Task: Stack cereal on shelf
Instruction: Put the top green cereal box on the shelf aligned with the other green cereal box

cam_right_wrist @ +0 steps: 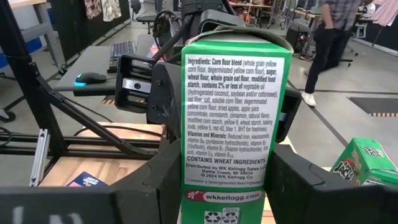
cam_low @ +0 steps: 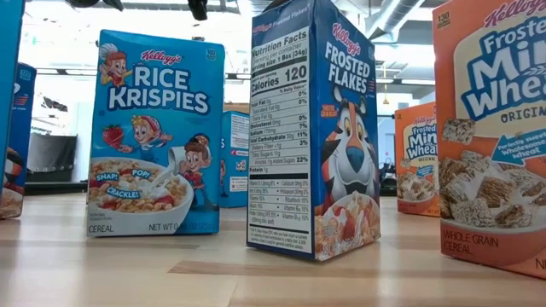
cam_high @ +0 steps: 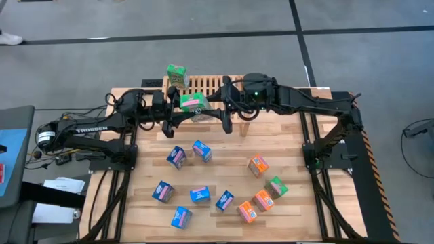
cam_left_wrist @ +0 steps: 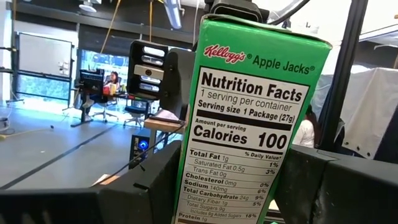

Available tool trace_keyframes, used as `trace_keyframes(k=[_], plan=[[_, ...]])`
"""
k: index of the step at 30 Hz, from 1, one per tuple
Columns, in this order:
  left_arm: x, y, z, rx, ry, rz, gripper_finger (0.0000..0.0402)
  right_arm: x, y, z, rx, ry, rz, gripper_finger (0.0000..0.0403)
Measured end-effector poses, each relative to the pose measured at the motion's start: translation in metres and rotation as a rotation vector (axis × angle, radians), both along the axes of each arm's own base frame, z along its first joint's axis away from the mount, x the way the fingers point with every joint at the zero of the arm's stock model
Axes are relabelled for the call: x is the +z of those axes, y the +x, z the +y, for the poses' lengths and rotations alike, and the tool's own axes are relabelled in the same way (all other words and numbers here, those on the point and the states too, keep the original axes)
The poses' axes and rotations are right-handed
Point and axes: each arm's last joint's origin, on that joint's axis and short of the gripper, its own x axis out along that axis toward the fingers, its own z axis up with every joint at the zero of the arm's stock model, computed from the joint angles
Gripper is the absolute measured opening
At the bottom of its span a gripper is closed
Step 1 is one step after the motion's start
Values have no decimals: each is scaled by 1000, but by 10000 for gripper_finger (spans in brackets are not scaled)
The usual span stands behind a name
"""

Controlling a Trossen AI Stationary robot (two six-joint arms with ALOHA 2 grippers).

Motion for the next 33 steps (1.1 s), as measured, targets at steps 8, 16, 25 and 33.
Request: trace_keyframes(k=[8, 16, 25, 33], plan=[[1, -3, 0, 27, 20, 7, 245, 0, 0, 0, 0, -1, 0, 212], [1, -35, 2, 121, -56, 159, 301, 4, 1, -6, -19, 3, -49, 211], [29, -103, -10, 392, 10, -15, 302, 0, 8, -36, -67, 0, -238, 211], [25, -113, -12, 455, -1, 29, 302, -53, 56, -78, -60, 58, -279, 210]])
